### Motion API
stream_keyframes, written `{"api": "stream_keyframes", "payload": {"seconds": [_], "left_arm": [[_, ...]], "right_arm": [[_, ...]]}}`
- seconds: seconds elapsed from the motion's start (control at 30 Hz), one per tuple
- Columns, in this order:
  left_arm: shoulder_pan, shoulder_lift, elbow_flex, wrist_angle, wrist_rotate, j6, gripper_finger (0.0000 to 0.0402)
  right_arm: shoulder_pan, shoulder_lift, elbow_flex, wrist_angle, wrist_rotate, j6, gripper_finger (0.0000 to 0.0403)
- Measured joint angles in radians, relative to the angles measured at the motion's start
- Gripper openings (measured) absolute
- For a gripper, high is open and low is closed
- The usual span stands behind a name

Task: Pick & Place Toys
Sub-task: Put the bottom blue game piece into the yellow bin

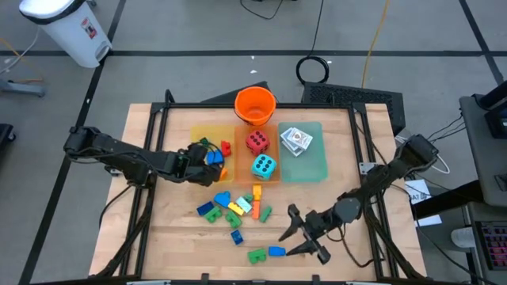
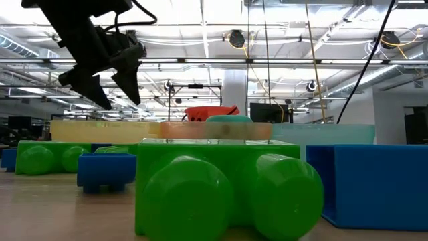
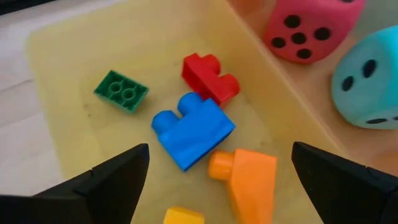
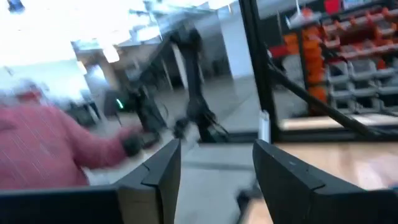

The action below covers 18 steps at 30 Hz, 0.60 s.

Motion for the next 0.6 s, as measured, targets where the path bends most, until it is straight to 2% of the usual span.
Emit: {"api": "stream_keyframes", "payload": {"seconds": [0.07, 0.13, 0.2, 0.27, 0.37, 0.43, 0.5, 0.6], "left_arm": [[0.000, 0.000, 0.000, 0.021, -0.001, 0.026, 0.0399], [0.000, 0.000, 0.000, 0.025, -0.008, 0.041, 0.0399], [0.000, 0.000, 0.000, 0.024, -0.024, 0.041, 0.0399], [0.000, 0.000, 0.000, 0.024, -0.030, 0.037, 0.0399], [0.000, 0.000, 0.000, 0.024, -0.030, 0.035, 0.0399], [0.000, 0.000, 0.000, 0.024, -0.030, 0.034, 0.0399], [0.000, 0.000, 0.000, 0.026, -0.032, 0.034, 0.0399], [0.000, 0.000, 0.000, 0.034, -0.045, 0.034, 0.0399]], "right_arm": [[0.000, 0.018, 0.000, 0.037, 0.003, 0.004, 0.0175], [0.002, 0.018, 0.017, -0.037, 0.048, -0.027, 0.0181], [0.027, 0.018, 0.070, -0.202, 0.145, -0.078, 0.0194], [0.062, 0.021, 0.154, -0.443, 0.229, -0.107, 0.0216], [0.095, 0.058, 0.311, -0.830, 0.295, -0.054, 0.0261], [0.112, 0.099, 0.384, -1.027, 0.318, 0.005, 0.0290], [0.116, 0.153, 0.425, -1.116, 0.318, 0.060, 0.0312], [0.116, 0.227, 0.430, -1.126, 0.316, 0.097, 0.0326]]}}
